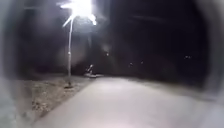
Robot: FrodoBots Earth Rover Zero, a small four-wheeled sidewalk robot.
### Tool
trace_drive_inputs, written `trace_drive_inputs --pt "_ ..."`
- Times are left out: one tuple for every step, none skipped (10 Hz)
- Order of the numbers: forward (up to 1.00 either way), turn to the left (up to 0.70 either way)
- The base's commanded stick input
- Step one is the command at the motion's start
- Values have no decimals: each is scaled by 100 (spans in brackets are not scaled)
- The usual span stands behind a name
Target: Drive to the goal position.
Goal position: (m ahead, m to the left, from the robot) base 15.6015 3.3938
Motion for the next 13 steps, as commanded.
trace_drive_inputs --pt "70 0" --pt "70 0" --pt "70 0" --pt "70 3" --pt "70 13" --pt "70 14" --pt "70 14" --pt "70 11" --pt "70 0" --pt "70 0" --pt "70 0" --pt "70 0" --pt "70 0"
